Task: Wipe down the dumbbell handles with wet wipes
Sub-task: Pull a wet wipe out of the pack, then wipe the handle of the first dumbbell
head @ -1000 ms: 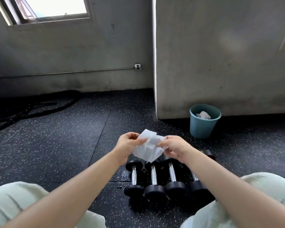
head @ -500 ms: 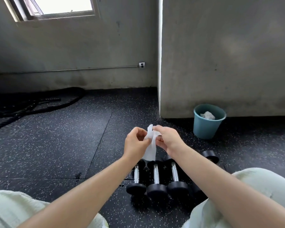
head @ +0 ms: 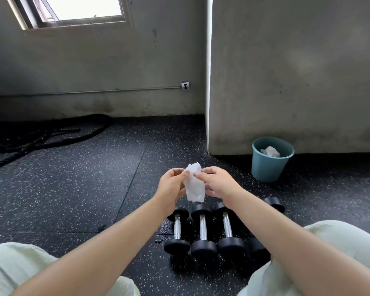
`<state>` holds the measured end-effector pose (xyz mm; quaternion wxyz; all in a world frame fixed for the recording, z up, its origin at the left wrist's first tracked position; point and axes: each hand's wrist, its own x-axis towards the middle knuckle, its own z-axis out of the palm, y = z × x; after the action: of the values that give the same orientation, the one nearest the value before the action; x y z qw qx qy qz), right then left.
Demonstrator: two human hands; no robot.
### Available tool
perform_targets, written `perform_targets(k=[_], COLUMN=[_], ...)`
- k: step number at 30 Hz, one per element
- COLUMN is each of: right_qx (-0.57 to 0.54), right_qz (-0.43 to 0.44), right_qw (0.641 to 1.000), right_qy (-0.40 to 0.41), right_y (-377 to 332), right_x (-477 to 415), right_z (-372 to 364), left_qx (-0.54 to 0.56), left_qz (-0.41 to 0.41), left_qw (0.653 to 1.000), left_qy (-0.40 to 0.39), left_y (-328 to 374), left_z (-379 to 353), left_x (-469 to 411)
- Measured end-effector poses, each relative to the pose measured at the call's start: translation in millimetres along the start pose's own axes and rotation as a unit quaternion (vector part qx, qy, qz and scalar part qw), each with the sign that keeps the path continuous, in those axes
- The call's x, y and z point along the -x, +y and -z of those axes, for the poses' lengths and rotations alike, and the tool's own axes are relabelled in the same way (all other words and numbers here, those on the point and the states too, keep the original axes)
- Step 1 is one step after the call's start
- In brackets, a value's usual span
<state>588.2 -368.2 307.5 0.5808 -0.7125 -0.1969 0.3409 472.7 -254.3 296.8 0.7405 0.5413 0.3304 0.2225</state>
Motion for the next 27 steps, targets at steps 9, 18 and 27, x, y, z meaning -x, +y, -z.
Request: perform_targets(k=[9,18,27], right_qx=[0.085,0.388,0.539], right_qz=[0.181,0.26,0.102], right_qw=[0.98,0.879,0.81], right_qy=[-0.004,-0.098,-0.209], right_y=[-34.7,-68.2,-3.5], right_x=[2.8,-39.5,-166.1], right_z=[-31.2,-60.2,-29.1], left_qx=[-0.031,-0.255,-0.541], left_qz=[0.046,0.051,0.14], left_qw=[0.991,0.965,0.797], left_qy=[0.12,0.018,-0.232], left_y=[25.5,67.8,31.6], left_z=[11.8,71.7,117.7], left_x=[-10.1,-52.4,-154.6])
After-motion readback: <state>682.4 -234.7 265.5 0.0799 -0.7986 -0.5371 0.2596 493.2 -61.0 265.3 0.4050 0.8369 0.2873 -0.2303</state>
